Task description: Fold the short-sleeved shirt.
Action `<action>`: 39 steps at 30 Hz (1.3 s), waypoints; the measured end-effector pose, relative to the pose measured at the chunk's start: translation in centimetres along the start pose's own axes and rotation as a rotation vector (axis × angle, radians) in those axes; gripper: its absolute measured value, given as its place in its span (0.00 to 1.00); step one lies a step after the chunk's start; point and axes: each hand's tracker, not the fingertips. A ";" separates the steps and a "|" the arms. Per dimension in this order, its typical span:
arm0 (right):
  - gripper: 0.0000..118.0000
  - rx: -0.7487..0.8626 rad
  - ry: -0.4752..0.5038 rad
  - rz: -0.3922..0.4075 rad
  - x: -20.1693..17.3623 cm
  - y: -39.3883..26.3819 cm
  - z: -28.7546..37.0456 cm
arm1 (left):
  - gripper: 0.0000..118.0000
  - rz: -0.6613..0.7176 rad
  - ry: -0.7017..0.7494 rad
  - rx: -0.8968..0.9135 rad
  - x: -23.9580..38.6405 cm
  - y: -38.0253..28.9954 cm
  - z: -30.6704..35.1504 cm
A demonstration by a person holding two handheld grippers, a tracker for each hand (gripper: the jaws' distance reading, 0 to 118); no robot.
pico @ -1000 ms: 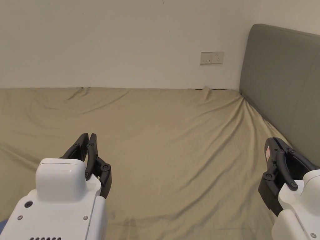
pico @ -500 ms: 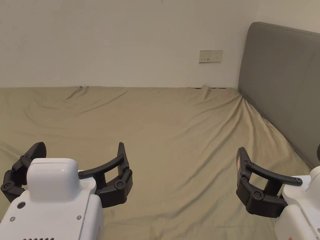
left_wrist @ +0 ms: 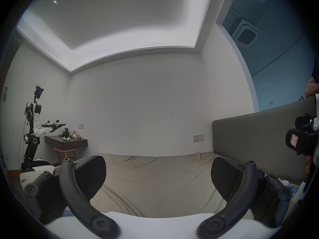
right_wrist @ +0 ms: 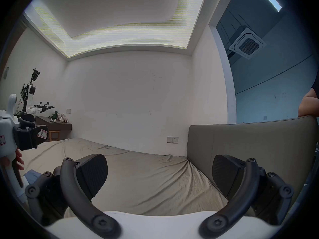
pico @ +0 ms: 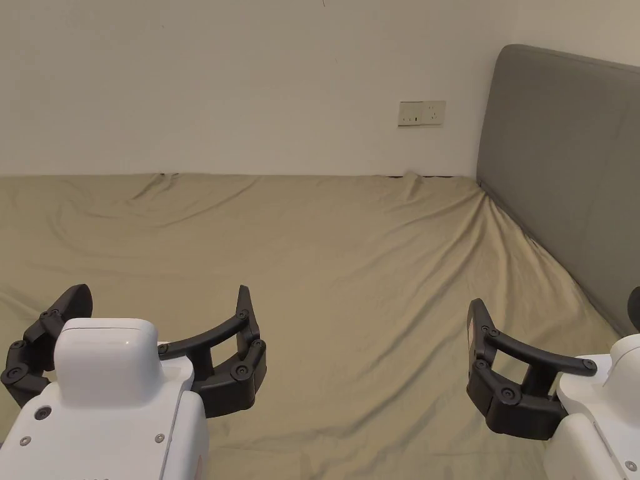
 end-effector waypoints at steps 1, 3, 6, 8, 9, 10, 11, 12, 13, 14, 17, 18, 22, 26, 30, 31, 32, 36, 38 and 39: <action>1.00 -0.001 -0.001 0.001 -0.1 0.0 0.0 | 1.00 0.000 0.000 0.001 0.0 0.0 0.0; 1.00 -0.001 -0.003 0.002 0.0 0.0 0.0 | 1.00 -0.001 0.002 0.003 0.0 0.0 0.0; 1.00 -0.002 -0.002 -0.001 -0.1 0.0 0.1 | 1.00 -0.002 0.001 0.002 0.0 0.1 0.0; 1.00 -0.002 -0.002 -0.004 0.1 0.0 0.1 | 1.00 -0.002 0.001 0.001 0.0 0.1 0.0; 1.00 -0.003 -0.002 -0.005 0.0 0.0 0.1 | 1.00 -0.003 0.001 0.001 0.1 0.1 0.1; 1.00 -0.005 -0.001 -0.006 0.0 0.0 0.1 | 1.00 -0.004 0.000 0.001 0.1 0.1 0.1; 1.00 -0.005 -0.002 -0.006 0.1 -0.1 0.1 | 1.00 -0.006 0.000 0.001 0.1 0.1 0.1; 1.00 -0.005 -0.002 -0.005 0.1 -0.1 0.2 | 1.00 -0.010 -0.001 0.001 0.1 0.1 0.1; 1.00 -0.005 -0.003 -0.004 0.0 -0.1 0.2 | 1.00 -0.013 0.000 0.000 0.2 0.1 0.1; 1.00 -0.006 -0.004 -0.004 0.0 -0.1 0.2 | 1.00 -0.016 0.000 0.000 0.2 0.1 0.1; 1.00 -0.012 -0.001 -0.006 0.1 0.0 0.2 | 1.00 -0.015 -0.002 -0.005 0.2 0.0 0.1; 1.00 -0.014 0.000 -0.006 0.0 -0.1 0.2 | 1.00 -0.013 -0.003 -0.006 0.2 0.0 0.1; 1.00 -0.034 0.002 -0.009 -0.1 -0.2 0.0 | 1.00 -0.010 -0.006 -0.021 0.2 -0.3 -0.1; 1.00 -0.101 0.046 -0.037 -0.1 -0.6 -0.8 | 1.00 -0.006 -0.013 -0.054 0.3 -0.7 -0.4; 1.00 -0.306 0.081 -0.148 0.1 -1.5 -3.1 | 1.00 0.035 -0.045 -0.226 0.3 -1.9 -2.2; 1.00 -0.369 0.079 -0.178 0.3 -2.0 -3.8 | 1.00 0.048 -0.063 -0.305 0.2 -2.4 -3.0; 1.00 -0.438 0.079 -0.214 0.4 -2.7 -4.6 | 1.00 0.063 -0.072 -0.394 0.2 -3.1 -3.8; 1.00 -0.676 0.057 -0.299 0.8 -5.6 -6.4 | 1.00 0.057 -0.098 -0.579 0.6 -6.4 -5.3; 1.00 -0.731 0.081 -0.303 0.8 -7.0 -6.7 | 1.00 0.035 -0.119 -0.659 1.1 -7.9 -5.7; 1.00 -0.727 0.087 -0.310 1.0 -7.5 -6.6 | 1.00 0.027 -0.128 -0.688 1.4 -8.6 -5.8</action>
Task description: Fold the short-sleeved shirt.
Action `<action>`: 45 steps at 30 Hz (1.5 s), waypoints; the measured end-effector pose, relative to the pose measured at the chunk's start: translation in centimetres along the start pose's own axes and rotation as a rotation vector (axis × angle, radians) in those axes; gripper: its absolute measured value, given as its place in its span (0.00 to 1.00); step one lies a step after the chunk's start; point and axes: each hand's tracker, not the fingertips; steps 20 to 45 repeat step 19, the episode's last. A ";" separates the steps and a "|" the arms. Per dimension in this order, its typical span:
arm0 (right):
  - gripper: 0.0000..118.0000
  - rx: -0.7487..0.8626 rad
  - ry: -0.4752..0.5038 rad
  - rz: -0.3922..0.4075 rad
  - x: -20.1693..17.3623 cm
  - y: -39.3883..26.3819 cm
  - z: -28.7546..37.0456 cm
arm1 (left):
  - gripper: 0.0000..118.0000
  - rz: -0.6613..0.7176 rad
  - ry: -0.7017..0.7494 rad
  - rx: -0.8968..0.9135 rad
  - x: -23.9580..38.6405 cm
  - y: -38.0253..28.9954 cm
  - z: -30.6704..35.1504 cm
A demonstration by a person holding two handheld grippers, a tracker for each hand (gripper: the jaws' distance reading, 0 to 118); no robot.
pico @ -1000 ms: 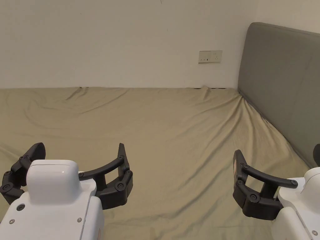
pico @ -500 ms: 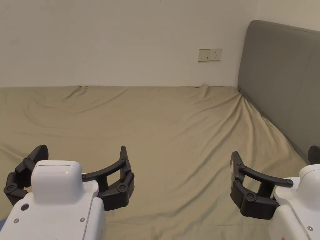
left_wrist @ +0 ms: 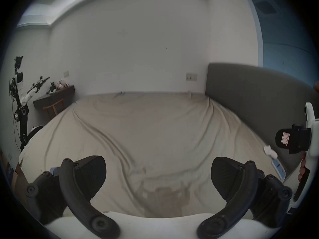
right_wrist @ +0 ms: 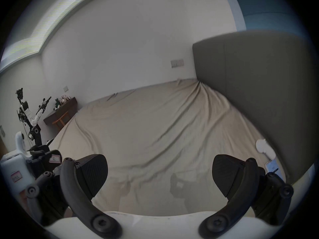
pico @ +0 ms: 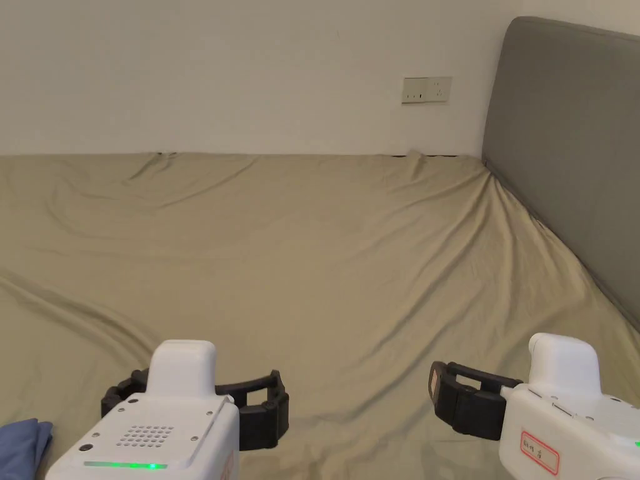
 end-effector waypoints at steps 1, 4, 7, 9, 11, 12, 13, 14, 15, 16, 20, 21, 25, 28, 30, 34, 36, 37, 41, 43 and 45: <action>1.00 -0.007 0.004 -0.004 0.1 -0.3 -0.3 | 1.00 -0.003 -0.006 -0.020 0.2 -0.4 -0.5; 1.00 -0.034 0.013 -0.013 0.2 -0.9 -1.1 | 1.00 0.016 -0.039 -0.059 0.6 -1.4 -2.0; 1.00 -0.073 -0.043 0.011 -0.2 -1.1 -2.3 | 1.00 0.055 -0.085 -0.107 1.0 -1.6 -3.3; 1.00 -0.075 -0.078 0.045 -0.2 -1.5 -3.5 | 1.00 0.069 -0.092 -0.124 1.2 -1.7 -4.4; 1.00 -0.073 -0.077 0.047 -0.1 -1.9 -4.7 | 1.00 0.078 -0.095 -0.149 1.3 -2.1 -5.6; 1.00 -0.075 -0.082 0.041 0.5 -2.7 -6.1 | 1.00 0.081 -0.096 -0.164 1.3 -2.3 -6.3; 1.00 -0.075 -0.083 0.031 0.8 -3.1 -6.9 | 1.00 0.085 -0.096 -0.176 1.3 -2.4 -6.9; 1.00 -0.071 -0.078 0.013 1.0 -3.3 -7.6 | 1.00 0.091 -0.097 -0.189 1.3 -2.6 -7.6; 1.00 -0.066 -0.075 0.002 1.1 -3.7 -8.4 | 1.00 0.100 -0.098 -0.205 1.3 -3.0 -8.4; 1.00 -0.064 -0.083 0.000 0.7 -3.1 -8.1 | 1.00 0.110 -0.098 -0.218 1.3 -3.2 -9.0; 1.00 -0.121 -0.144 0.038 0.7 -3.5 -10.2 | 1.00 0.130 -0.094 -0.255 1.1 -4.0 -11.1; 1.00 -0.121 -0.144 0.038 0.7 -3.5 -10.2 | 1.00 0.130 -0.094 -0.255 1.1 -4.0 -11.1; 1.00 -0.121 -0.144 0.038 0.7 -3.5 -10.2 | 1.00 0.130 -0.094 -0.255 1.1 -4.0 -11.1; 1.00 -0.121 -0.144 0.038 0.7 -3.5 -10.2 | 1.00 0.130 -0.094 -0.255 1.1 -4.0 -11.1; 1.00 -0.121 -0.144 0.038 0.7 -3.5 -10.2 | 1.00 0.130 -0.094 -0.255 1.1 -4.0 -11.1; 1.00 -0.121 -0.144 0.038 0.7 -3.5 -10.2 | 1.00 0.130 -0.094 -0.255 1.1 -4.0 -11.1; 1.00 -0.121 -0.144 0.038 0.7 -3.5 -10.2 | 1.00 0.130 -0.094 -0.255 1.1 -4.0 -11.1; 1.00 -0.121 -0.144 0.038 0.7 -3.5 -10.2 | 1.00 0.130 -0.094 -0.255 1.1 -4.0 -11.1; 1.00 -0.121 -0.144 0.038 0.7 -3.5 -10.2 | 1.00 0.130 -0.094 -0.255 1.1 -4.0 -11.1; 1.00 -0.121 -0.144 0.038 0.7 -3.5 -10.2 | 1.00 0.130 -0.094 -0.255 1.1 -4.0 -11.1; 1.00 -0.121 -0.144 0.038 0.7 -3.5 -10.2 | 1.00 0.130 -0.094 -0.255 1.1 -4.0 -11.1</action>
